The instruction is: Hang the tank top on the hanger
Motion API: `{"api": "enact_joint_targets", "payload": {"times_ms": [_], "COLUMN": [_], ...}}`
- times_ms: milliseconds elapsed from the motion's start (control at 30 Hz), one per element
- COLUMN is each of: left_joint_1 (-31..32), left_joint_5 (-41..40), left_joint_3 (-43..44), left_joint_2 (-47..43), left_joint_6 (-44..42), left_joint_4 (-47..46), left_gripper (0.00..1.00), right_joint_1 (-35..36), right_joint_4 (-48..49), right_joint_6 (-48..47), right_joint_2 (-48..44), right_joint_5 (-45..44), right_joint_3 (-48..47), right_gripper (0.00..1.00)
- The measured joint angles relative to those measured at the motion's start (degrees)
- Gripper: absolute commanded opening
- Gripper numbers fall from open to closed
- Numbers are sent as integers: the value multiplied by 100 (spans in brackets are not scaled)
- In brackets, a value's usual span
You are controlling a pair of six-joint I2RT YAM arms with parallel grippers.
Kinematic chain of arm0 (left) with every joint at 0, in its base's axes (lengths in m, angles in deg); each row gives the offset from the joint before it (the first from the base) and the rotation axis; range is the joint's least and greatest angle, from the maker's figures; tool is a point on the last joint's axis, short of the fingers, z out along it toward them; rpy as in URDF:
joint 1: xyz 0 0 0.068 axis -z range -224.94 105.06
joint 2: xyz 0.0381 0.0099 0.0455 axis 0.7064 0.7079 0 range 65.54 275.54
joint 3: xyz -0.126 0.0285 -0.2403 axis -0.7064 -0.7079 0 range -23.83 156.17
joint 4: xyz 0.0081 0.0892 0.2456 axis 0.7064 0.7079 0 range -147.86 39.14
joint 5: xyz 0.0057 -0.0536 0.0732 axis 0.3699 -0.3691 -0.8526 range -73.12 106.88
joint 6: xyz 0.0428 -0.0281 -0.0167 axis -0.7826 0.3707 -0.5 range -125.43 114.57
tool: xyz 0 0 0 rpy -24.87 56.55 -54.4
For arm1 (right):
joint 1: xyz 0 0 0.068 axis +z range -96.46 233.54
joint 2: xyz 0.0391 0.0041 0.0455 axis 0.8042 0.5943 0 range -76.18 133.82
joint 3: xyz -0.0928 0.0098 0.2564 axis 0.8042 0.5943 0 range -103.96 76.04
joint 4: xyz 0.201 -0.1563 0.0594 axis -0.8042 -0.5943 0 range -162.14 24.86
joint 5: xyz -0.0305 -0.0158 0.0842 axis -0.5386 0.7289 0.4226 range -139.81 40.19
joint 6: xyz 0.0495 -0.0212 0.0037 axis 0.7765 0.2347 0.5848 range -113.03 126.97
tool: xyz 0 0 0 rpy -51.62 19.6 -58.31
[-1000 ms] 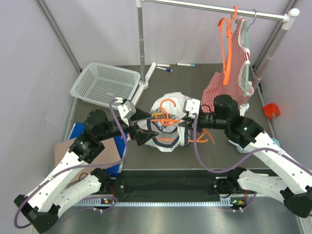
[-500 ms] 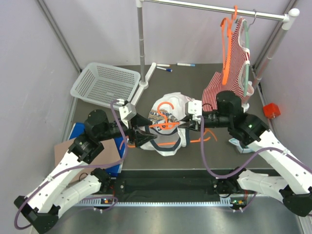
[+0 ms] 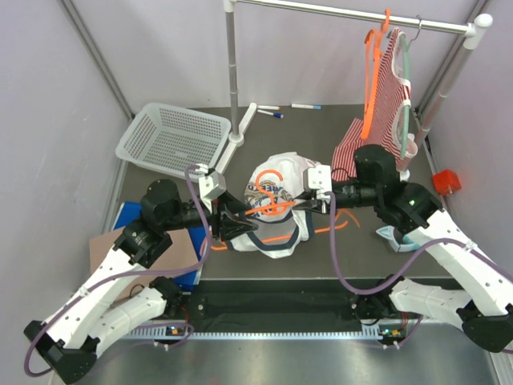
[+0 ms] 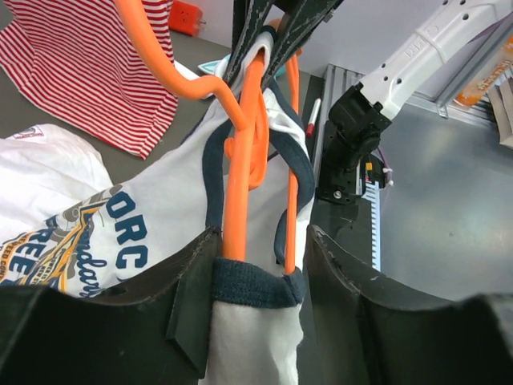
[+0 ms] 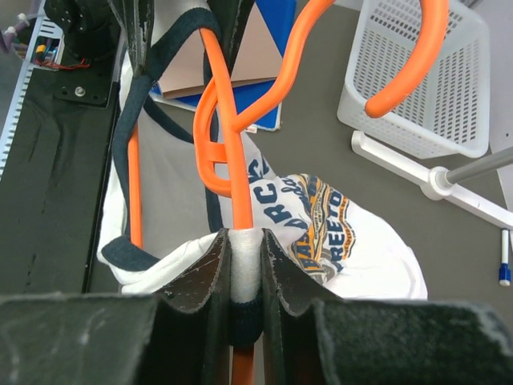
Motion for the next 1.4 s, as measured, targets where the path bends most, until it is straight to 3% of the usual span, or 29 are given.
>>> {"api": "enact_joint_targets", "payload": {"times_ms": [433, 567, 633, 867, 967, 1000, 1100, 1267, 1400], "left_joint_1": [0, 0, 0, 0, 0, 0, -4, -24, -22], "left_joint_5": [221, 267, 284, 321, 365, 398, 437, 372, 269], "left_joint_3": [0, 0, 0, 0, 0, 0, 0, 0, 0], "left_joint_2": [245, 273, 302, 369, 369, 369, 369, 367, 367], "left_joint_6": [-9, -9, -20, -15, -11, -24, -55, -81, -92], "left_joint_4": [68, 92, 103, 181, 208, 214, 229, 229, 214], "left_gripper": [50, 66, 66, 51, 37, 23, 2, 0, 0], "right_joint_1": [-144, -177, -184, -216, -256, -278, -299, -315, -321], "right_joint_4": [-164, -245, -269, -310, -313, -313, -319, -308, -208], "right_joint_6": [-356, -452, -494, -573, -597, -599, -603, -573, -437], "right_joint_2": [39, 17, 2, -59, -61, -61, -61, -52, -44], "right_joint_5": [225, 354, 420, 483, 490, 490, 533, 549, 496], "right_joint_3": [-129, -129, -129, -129, -129, -129, -131, -173, -164], "right_gripper": [0, 0, 0, 0, 0, 0, 0, 2, 13]}}
